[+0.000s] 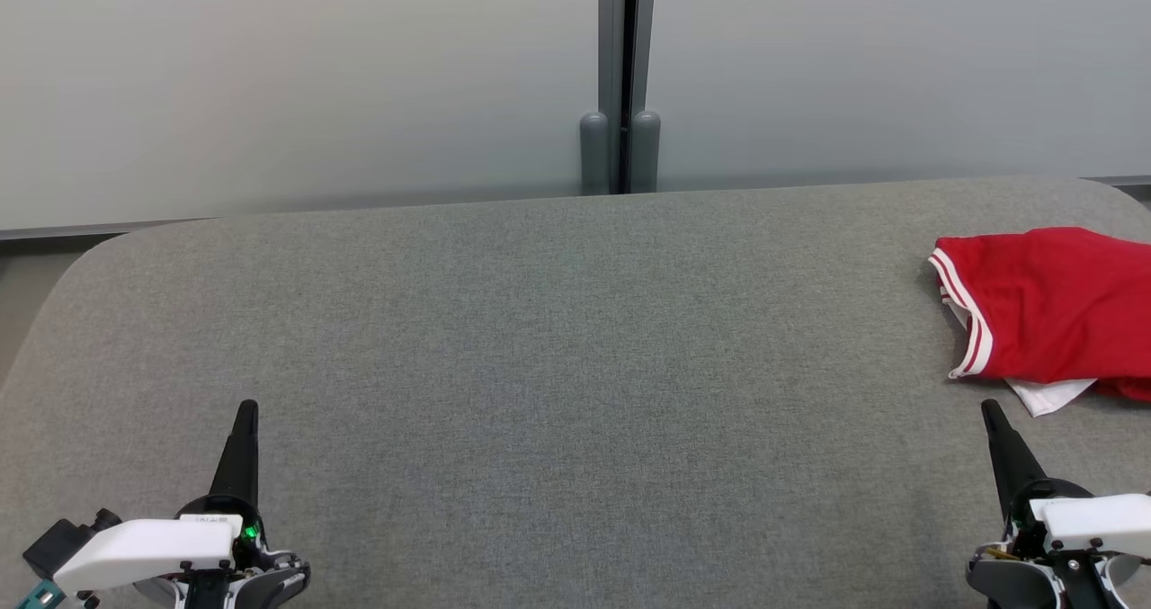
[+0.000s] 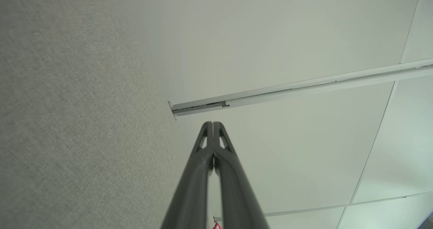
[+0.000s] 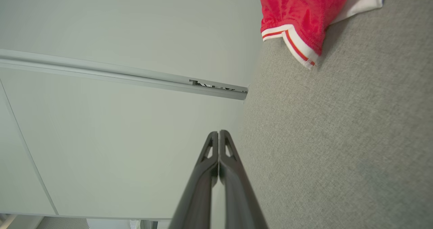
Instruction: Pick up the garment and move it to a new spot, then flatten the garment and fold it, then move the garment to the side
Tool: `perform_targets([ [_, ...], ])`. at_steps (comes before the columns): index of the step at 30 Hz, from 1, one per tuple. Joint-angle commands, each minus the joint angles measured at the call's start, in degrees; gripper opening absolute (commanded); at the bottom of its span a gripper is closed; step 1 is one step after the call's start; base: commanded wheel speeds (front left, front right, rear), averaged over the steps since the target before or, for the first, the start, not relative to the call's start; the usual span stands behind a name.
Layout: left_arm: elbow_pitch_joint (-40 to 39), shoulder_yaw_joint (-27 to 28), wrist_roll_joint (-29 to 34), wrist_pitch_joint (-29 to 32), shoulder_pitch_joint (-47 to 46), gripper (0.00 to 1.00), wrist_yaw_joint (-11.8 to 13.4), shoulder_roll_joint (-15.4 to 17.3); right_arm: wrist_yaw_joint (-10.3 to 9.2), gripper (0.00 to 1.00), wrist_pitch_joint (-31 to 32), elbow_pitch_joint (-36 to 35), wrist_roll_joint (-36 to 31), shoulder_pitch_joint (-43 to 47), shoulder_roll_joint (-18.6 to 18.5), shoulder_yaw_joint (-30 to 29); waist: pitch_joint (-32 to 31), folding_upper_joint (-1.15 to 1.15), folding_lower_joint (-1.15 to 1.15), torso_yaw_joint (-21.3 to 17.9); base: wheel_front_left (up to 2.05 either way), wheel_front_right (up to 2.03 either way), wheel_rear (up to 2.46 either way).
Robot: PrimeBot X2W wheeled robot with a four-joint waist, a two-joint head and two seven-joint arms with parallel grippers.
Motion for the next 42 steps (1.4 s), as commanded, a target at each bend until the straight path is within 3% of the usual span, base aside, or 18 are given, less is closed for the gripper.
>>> perform_targets([
  [1,-0.38,0.35,-1.15,0.43,-1.46,0.00,-0.49,0.37,0.02,0.00,0.54,-0.04,1.35,-1.02,-0.13,-0.40,0.03,0.00,0.00,-0.01,0.00,0.00,0.00],
  [23,-0.39,1.09,-8.74,2.59,-3.49,0.00,-1.08,0.48,0.02,0.00,2.64,0.17,10.10,-2.36,0.11,-1.07,0.44,0.00,0.00,-0.10,0.00,0.00,0.00],
  [42,-0.37,1.07,-8.53,2.60,-3.30,0.00,-1.03,0.47,0.02,0.00,2.64,0.17,9.76,-2.21,0.09,-1.03,0.44,0.00,0.00,-0.10,0.00,0.00,0.00],
])
